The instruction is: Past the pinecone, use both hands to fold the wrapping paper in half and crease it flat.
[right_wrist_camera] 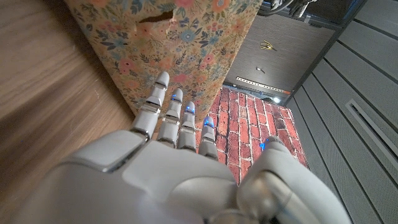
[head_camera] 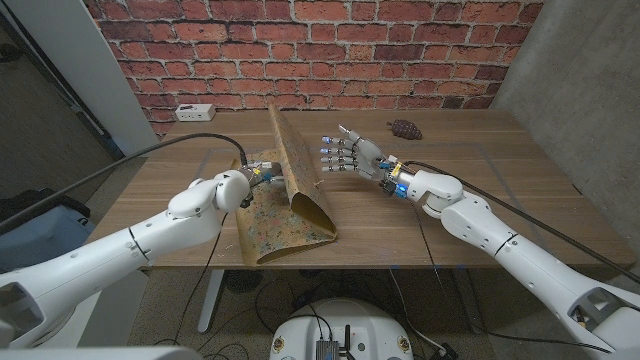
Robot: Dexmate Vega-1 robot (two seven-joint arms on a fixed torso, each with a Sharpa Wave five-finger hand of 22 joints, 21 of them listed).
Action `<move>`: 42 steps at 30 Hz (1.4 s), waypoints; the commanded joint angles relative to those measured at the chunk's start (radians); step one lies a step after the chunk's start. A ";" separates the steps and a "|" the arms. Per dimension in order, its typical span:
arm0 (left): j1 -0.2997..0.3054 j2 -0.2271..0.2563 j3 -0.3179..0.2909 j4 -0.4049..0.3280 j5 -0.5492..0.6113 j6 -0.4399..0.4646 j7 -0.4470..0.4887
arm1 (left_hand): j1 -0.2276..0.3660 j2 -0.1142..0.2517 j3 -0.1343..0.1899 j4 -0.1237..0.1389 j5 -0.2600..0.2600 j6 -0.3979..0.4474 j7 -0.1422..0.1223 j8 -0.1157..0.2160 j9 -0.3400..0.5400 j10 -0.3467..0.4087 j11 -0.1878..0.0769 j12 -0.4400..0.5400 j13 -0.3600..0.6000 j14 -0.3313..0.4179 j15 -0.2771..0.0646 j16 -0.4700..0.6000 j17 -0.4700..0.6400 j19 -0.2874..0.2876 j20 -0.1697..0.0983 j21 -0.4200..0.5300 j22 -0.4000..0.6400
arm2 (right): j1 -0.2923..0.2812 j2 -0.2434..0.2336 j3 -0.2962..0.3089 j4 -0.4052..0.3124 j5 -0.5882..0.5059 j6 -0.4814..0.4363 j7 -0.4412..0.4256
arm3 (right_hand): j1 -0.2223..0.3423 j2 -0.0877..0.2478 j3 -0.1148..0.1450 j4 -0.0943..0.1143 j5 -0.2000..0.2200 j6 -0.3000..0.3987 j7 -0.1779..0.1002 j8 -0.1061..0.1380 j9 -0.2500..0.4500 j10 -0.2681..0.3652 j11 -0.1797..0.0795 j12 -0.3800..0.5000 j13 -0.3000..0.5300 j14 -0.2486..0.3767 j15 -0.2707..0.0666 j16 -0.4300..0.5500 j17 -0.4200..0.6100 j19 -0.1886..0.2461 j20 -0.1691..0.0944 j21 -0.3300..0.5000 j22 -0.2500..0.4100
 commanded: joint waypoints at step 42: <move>0.492 -0.238 -0.421 0.033 0.288 -0.465 1.054 | 0.137 0.127 -0.134 0.024 0.015 -0.008 0.028 0.359 0.367 0.005 0.040 0.460 0.636 0.163 -0.011 0.237 0.428 0.095 -0.025 0.259 0.212 | -0.033 -0.034 0.009 -0.066 -0.050 0.041 -0.071 | -0.004 0.011 0.008 -0.010 -0.006 0.022 0.002 -0.011 0.003 0.025 -0.008 -0.010 0.005 0.074 0.002 0.031 0.002 0.082 -0.005 0.029 0.004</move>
